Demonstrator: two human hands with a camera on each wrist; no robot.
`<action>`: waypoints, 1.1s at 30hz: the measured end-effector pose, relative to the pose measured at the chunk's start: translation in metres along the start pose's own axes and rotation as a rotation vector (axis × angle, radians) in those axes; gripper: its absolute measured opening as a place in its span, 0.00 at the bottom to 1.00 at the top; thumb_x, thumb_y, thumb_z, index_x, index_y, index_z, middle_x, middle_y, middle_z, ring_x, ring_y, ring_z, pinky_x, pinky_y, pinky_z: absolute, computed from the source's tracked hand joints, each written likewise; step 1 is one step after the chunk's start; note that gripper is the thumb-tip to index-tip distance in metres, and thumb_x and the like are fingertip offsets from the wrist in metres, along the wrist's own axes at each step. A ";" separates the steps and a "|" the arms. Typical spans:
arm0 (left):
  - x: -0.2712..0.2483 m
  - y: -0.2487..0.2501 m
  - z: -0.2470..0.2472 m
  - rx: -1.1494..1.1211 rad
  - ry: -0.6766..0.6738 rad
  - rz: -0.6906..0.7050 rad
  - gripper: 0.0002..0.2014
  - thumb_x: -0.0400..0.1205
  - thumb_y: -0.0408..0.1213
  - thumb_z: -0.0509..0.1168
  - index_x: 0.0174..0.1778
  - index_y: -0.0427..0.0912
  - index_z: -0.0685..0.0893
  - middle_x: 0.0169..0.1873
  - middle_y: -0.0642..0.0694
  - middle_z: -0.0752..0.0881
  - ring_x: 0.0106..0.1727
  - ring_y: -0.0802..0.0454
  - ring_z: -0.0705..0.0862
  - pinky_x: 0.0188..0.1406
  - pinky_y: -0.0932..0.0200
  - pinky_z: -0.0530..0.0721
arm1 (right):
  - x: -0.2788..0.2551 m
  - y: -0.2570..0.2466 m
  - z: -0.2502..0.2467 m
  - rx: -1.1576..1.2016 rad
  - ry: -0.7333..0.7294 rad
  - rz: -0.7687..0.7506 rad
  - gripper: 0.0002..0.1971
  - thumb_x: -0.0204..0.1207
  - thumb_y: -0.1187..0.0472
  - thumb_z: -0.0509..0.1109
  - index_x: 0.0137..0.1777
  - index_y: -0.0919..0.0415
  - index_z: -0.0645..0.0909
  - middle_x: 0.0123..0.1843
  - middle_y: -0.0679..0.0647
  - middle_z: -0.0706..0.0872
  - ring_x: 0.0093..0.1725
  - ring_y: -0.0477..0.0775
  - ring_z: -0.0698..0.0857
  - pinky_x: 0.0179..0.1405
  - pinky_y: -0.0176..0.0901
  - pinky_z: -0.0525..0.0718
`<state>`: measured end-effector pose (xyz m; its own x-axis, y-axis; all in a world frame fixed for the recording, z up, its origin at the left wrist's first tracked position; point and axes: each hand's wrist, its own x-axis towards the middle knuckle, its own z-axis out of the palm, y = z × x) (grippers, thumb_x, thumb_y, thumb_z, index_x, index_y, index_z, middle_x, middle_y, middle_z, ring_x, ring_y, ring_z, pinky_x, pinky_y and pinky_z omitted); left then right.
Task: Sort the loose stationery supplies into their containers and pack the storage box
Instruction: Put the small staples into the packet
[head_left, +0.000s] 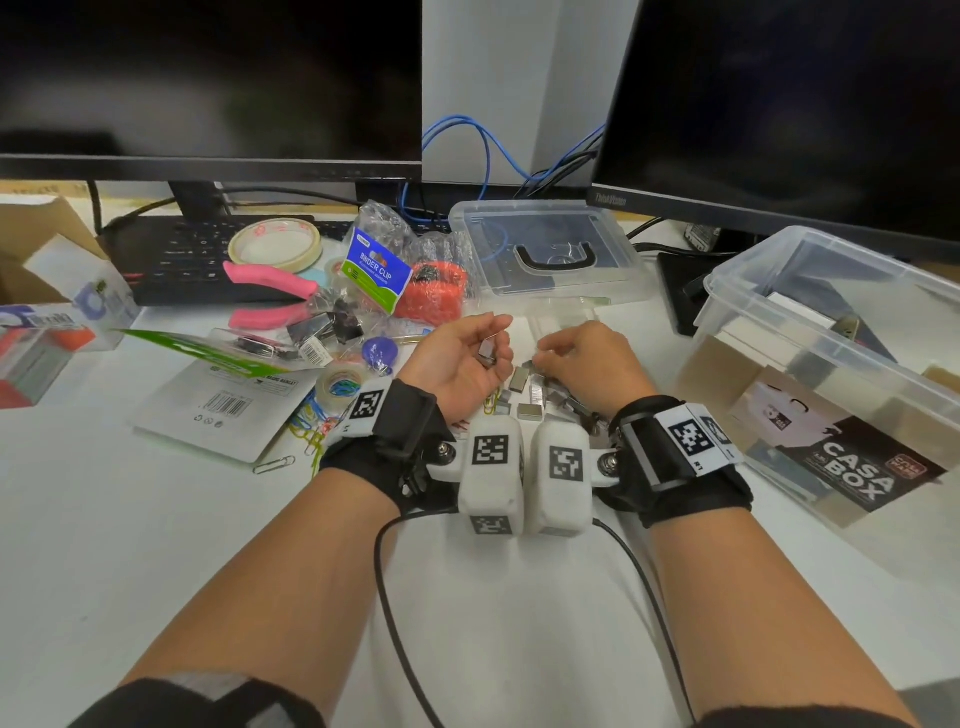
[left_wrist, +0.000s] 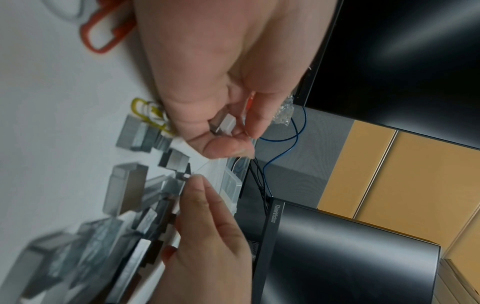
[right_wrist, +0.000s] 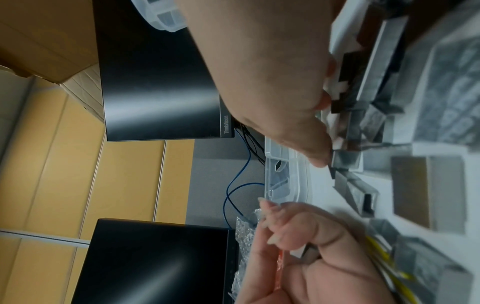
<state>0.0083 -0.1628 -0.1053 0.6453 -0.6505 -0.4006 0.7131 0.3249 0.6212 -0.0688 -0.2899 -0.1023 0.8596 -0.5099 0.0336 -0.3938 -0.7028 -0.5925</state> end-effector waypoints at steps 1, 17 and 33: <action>0.000 0.000 0.000 0.000 0.000 -0.001 0.12 0.85 0.34 0.57 0.41 0.34 0.81 0.30 0.45 0.77 0.29 0.56 0.75 0.21 0.69 0.79 | 0.000 -0.001 0.000 -0.020 -0.015 0.017 0.12 0.77 0.56 0.68 0.59 0.55 0.86 0.59 0.56 0.85 0.63 0.61 0.78 0.67 0.52 0.75; -0.006 -0.002 0.004 -0.010 -0.126 0.018 0.15 0.86 0.33 0.56 0.61 0.25 0.77 0.54 0.31 0.83 0.49 0.39 0.86 0.50 0.51 0.87 | -0.005 -0.015 -0.003 0.171 0.297 -0.242 0.07 0.77 0.55 0.70 0.46 0.57 0.87 0.44 0.46 0.80 0.49 0.50 0.77 0.57 0.44 0.74; 0.000 -0.001 0.000 -0.072 -0.037 0.059 0.11 0.86 0.30 0.55 0.47 0.27 0.79 0.44 0.34 0.82 0.45 0.42 0.84 0.51 0.46 0.82 | -0.005 -0.008 -0.003 0.030 0.004 -0.025 0.07 0.78 0.62 0.68 0.44 0.61 0.87 0.34 0.49 0.84 0.36 0.47 0.80 0.38 0.32 0.74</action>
<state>0.0078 -0.1632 -0.1056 0.6773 -0.6529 -0.3391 0.6929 0.4111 0.5924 -0.0706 -0.2826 -0.0953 0.8676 -0.4946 0.0520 -0.3623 -0.7002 -0.6151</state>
